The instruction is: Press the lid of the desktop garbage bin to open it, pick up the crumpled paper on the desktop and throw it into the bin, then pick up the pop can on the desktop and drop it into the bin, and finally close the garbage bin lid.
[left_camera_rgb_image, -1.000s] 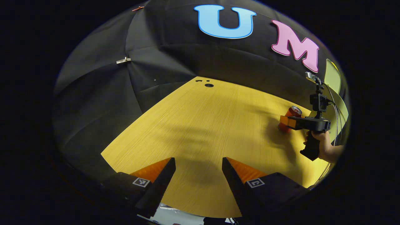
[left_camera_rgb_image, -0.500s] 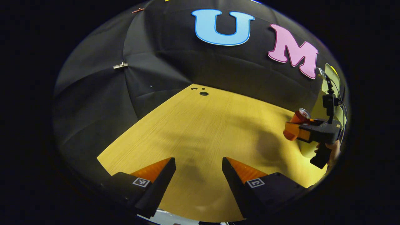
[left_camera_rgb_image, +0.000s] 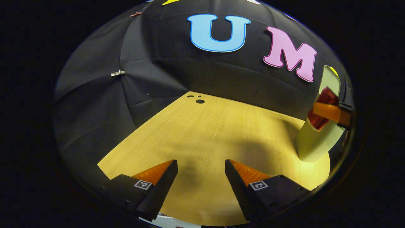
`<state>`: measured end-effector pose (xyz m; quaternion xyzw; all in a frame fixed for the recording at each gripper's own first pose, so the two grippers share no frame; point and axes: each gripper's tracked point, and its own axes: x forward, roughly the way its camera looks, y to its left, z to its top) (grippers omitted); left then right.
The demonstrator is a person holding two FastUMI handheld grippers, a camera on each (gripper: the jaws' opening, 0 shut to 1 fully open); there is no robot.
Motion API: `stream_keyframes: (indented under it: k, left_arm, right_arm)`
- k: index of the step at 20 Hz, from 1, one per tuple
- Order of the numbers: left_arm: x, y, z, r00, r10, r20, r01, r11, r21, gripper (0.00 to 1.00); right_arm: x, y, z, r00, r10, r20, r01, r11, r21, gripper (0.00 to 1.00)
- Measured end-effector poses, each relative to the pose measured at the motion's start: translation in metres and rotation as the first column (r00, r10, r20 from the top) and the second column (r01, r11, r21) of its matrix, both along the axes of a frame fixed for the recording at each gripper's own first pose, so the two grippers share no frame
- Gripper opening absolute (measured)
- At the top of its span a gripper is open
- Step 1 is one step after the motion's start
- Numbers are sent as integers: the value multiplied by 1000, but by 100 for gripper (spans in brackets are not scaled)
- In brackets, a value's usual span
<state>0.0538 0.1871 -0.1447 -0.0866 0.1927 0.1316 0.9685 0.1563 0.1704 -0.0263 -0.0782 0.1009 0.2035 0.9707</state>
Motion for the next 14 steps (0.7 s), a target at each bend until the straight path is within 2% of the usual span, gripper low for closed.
stream_keyframes:
  k: [6,8,9,14]
  left_arm:
    - [12,-33,9,998,-68,4,68,997,21,96]
    - [19,-46,14,995,-97,7,97,994,46,96]
    - [23,-53,17,994,-112,9,111,992,57,96]
    - [36,-86,33,984,-174,33,171,981,96,96]
  right_arm:
    - [-3,-49,67,996,-60,67,54,994,94,84]
    - [-2,-73,76,993,-89,75,81,991,108,80]
    - [0,-90,81,990,-111,81,102,989,107,83]
    - [10,-155,96,972,-216,96,203,970,131,84]
